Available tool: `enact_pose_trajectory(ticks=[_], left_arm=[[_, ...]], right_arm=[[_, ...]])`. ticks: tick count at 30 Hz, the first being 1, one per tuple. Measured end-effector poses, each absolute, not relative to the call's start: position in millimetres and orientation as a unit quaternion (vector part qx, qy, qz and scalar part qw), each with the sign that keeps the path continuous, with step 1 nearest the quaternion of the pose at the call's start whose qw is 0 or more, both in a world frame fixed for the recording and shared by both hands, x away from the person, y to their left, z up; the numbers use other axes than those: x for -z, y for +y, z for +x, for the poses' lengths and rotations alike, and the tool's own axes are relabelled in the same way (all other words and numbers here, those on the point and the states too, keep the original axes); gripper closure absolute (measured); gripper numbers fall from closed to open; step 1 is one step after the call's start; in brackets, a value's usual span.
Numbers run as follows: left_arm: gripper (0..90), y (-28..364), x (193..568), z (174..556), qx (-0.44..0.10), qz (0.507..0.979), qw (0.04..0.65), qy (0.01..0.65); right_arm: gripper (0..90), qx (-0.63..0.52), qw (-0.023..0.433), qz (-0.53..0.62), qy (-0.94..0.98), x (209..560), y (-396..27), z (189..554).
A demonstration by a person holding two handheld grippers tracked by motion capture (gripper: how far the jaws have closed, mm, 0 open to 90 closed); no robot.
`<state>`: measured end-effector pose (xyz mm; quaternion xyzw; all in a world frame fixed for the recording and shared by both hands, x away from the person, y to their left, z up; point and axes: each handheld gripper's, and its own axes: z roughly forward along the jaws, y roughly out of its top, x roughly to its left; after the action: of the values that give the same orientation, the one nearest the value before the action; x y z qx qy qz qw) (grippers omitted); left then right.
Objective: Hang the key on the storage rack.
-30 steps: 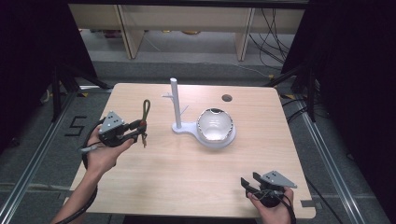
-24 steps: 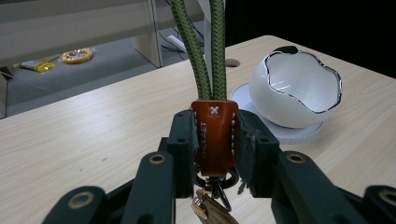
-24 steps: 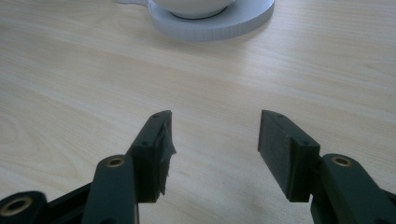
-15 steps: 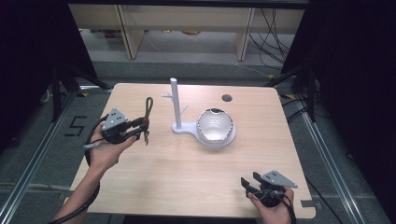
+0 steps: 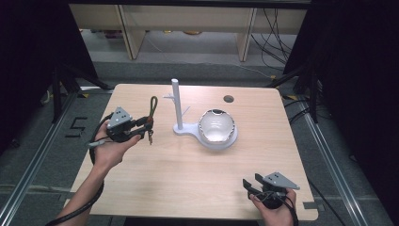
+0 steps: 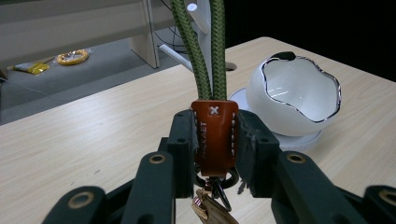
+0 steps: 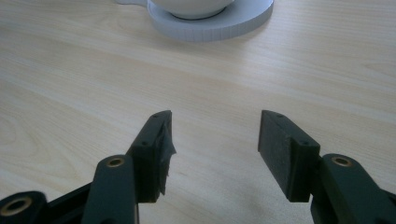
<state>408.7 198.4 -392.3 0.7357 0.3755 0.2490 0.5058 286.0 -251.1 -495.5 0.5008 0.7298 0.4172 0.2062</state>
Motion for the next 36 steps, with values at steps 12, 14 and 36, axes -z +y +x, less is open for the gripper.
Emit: enact_pose_trajectory(ticks=[12,14,36], left_arm=[[68.4,194,392,414,-0.246,0.737,0.506,0.375],[68.4,193,392,416,-0.245,0.736,0.507,0.376],[68.3,187,391,424,-0.242,0.735,0.508,0.378]], right_arm=[[45.6,-0.415,0.201,0.511,0.725,495,-249,284],[45.6,-0.413,0.201,0.513,0.725,495,-250,284],[45.5,-0.416,0.199,0.514,0.723,495,-249,284]])
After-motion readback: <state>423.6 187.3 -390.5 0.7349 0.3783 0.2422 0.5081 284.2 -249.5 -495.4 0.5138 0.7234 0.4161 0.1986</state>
